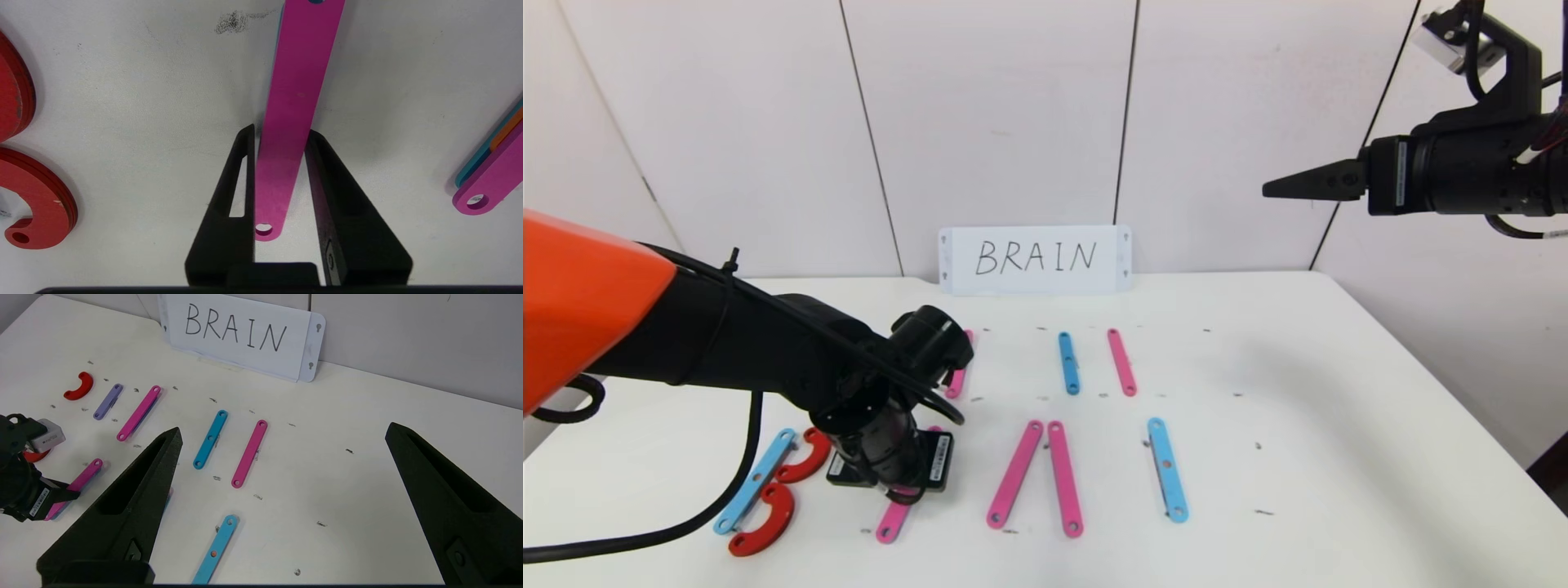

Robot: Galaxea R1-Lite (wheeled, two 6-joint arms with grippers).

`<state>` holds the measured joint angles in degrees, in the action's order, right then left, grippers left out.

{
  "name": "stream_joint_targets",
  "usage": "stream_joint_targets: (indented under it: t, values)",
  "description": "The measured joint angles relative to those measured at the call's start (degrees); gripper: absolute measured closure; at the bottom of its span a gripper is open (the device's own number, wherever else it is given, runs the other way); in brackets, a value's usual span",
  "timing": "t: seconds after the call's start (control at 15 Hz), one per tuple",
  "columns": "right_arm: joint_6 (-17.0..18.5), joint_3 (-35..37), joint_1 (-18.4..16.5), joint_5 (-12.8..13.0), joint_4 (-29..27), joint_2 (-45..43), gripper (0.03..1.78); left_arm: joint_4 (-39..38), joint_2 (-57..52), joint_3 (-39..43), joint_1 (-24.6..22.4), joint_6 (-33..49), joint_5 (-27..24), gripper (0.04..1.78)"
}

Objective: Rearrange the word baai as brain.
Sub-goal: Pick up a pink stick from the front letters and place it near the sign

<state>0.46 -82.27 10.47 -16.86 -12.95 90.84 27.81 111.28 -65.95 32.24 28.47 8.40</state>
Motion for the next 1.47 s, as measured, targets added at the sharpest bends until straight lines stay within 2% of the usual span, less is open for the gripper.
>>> stream_joint_targets:
  t: [0.13, 0.47, 0.67, 0.87, 1.13, 1.33, 1.47]
  values:
    - [-0.02, 0.00, -0.04, 0.00, 0.05, -0.02, 0.07, 0.00, -0.26, 0.02, 0.00, 0.00, -0.02, 1.53]
    - [-0.02, 0.00, -0.11, 0.02, 0.02, -0.20, 0.07, 0.17, -2.13, -0.45, -0.09, -0.27, 0.20, 1.53]
    - [-0.02, 0.00, -0.13, 0.02, -0.02, -0.33, 0.07, 1.63, -4.58, -4.11, -0.69, -1.18, 0.39, 1.53]
    - [0.06, 0.00, -0.20, 0.00, -0.04, -0.57, 0.07, 7.67, -6.27, -13.02, -1.46, -2.04, 0.48, 1.53]
    - [0.06, 0.02, -0.30, -0.06, -0.06, -0.88, 0.07, 17.20, -5.60, -30.18, -1.49, -3.04, 0.55, 1.53]
    - [0.06, 0.02, -0.30, -0.06, -0.02, -0.91, 0.07, 19.79, -1.93, -41.35, -0.72, -3.25, 0.50, 1.53]
    - [0.17, 0.02, -0.30, -0.34, -0.02, -0.99, 0.07, 19.52, 1.21, -46.01, -0.63, -4.96, 1.18, 1.53]
